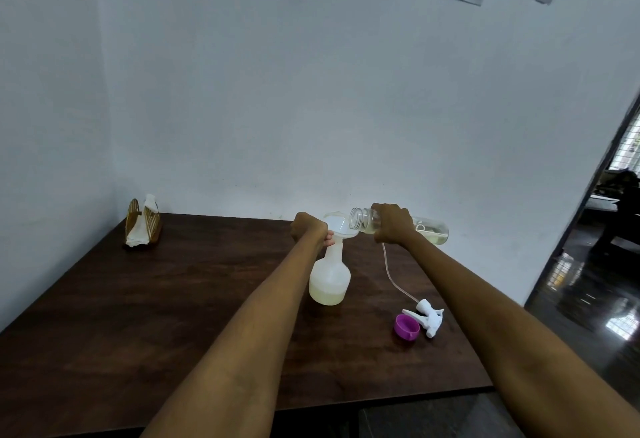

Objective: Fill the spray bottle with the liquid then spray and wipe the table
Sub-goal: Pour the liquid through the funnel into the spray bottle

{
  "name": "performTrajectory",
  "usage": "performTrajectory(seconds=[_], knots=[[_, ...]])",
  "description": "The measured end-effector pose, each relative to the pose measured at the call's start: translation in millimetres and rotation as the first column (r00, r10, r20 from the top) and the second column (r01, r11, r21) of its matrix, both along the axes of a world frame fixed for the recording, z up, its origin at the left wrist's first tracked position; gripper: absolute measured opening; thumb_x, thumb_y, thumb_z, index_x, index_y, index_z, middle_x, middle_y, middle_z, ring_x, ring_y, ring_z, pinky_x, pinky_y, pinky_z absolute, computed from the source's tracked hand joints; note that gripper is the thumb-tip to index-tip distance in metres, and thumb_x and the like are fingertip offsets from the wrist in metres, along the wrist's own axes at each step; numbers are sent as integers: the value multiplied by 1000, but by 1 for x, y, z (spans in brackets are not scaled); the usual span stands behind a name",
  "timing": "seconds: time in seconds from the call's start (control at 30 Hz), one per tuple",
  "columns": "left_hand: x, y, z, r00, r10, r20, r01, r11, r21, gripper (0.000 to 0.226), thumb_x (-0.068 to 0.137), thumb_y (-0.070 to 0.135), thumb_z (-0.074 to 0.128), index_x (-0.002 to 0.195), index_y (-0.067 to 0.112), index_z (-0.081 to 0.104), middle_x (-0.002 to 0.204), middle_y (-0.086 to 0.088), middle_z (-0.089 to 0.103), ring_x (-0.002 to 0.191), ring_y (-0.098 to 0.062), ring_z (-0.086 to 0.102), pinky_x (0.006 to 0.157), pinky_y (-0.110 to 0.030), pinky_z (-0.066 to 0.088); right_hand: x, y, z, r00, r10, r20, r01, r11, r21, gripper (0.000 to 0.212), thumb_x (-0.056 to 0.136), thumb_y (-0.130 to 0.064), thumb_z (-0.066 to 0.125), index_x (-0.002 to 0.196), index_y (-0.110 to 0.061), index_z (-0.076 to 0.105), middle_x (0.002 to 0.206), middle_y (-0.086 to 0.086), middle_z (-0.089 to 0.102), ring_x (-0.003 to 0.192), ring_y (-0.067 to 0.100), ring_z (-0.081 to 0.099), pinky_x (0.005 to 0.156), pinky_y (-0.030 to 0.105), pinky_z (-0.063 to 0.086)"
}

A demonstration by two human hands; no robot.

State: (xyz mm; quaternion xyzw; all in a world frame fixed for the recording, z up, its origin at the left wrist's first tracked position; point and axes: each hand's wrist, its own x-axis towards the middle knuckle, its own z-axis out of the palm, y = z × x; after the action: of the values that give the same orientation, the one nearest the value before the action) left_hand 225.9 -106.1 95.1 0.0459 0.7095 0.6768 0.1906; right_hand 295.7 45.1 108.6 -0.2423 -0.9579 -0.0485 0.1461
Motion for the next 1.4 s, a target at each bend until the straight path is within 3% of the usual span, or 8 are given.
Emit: performTrajectory(seconds=[0.13, 0.3, 0.43, 0.57, 0.7, 0.83, 0.93, 1.4], knots=[[-2, 2, -2, 1000, -27, 16, 27, 999, 22, 30, 95, -8, 47, 66, -1, 49, 58, -13, 48, 47, -16, 48, 38, -21, 50, 1, 0, 0, 1000, -3, 4, 3, 1000, -4, 46, 70, -7, 66, 114, -9, 54, 110, 8, 64, 107, 29, 58, 89, 34, 41], [-2, 4, -2, 1000, -11, 13, 11, 1000, 29, 11, 94, -8, 49, 90, -6, 59, 63, -16, 52, 48, -16, 49, 67, -30, 55, 2, 0, 0, 1000, -2, 6, 2, 1000, 5, 46, 69, -7, 67, 114, -8, 54, 110, 8, 64, 106, 30, 58, 87, 34, 41], [-4, 2, -2, 999, -8, 32, 6, 999, 38, 34, 93, -10, 48, 61, 0, 45, 59, -15, 48, 47, -17, 48, 33, -23, 48, 1, -1, 0, 1000, -2, 5, 2, 1000, 1, 46, 70, -7, 67, 113, -8, 54, 110, 8, 64, 106, 30, 58, 85, 34, 41], [-3, 1, -1, 1000, 4, 25, -4, 1000, 16, 35, 93, -9, 50, 60, 2, 44, 58, -14, 48, 47, -17, 49, 42, -27, 52, 1, -2, 1, 1000, -3, 5, 3, 1000, 7, 46, 71, -7, 66, 115, -9, 53, 111, 8, 64, 107, 30, 58, 86, 34, 41], [-5, 3, -3, 1000, -6, -1, 6, 1000, 18, 27, 93, -10, 49, 67, -1, 49, 58, -15, 49, 47, -17, 49, 29, -22, 45, 1, -1, 0, 1000, -1, -1, 1, 1000, -4, 47, 70, -7, 67, 115, -9, 53, 110, 8, 64, 107, 30, 58, 85, 33, 41], [-5, 5, -4, 1000, -15, -21, 15, 1000, 10, 17, 93, -10, 50, 78, -2, 52, 62, -16, 52, 47, -17, 49, 44, -26, 53, 2, -2, 0, 1000, -3, 0, 3, 1000, 0, 47, 70, -7, 66, 115, -9, 53, 111, 8, 64, 107, 30, 58, 85, 33, 40], [-4, 4, -4, 999, -6, -39, 6, 1000, 10, 12, 92, -10, 50, 84, -3, 53, 58, -14, 49, 46, -17, 50, 26, -20, 42, 2, -1, 0, 1000, -5, 3, 5, 1000, 2, 48, 70, -8, 67, 117, -9, 53, 111, 8, 64, 108, 29, 58, 86, 33, 41], [-7, 6, -7, 1000, 0, -26, 1, 1000, 19, 28, 92, -10, 49, 65, -1, 48, 57, -14, 50, 46, -17, 51, 26, -20, 42, 2, -3, 1, 1000, -12, 15, 12, 1000, 12, 47, 71, -7, 67, 115, -9, 53, 111, 8, 64, 107, 29, 57, 87, 33, 40]])
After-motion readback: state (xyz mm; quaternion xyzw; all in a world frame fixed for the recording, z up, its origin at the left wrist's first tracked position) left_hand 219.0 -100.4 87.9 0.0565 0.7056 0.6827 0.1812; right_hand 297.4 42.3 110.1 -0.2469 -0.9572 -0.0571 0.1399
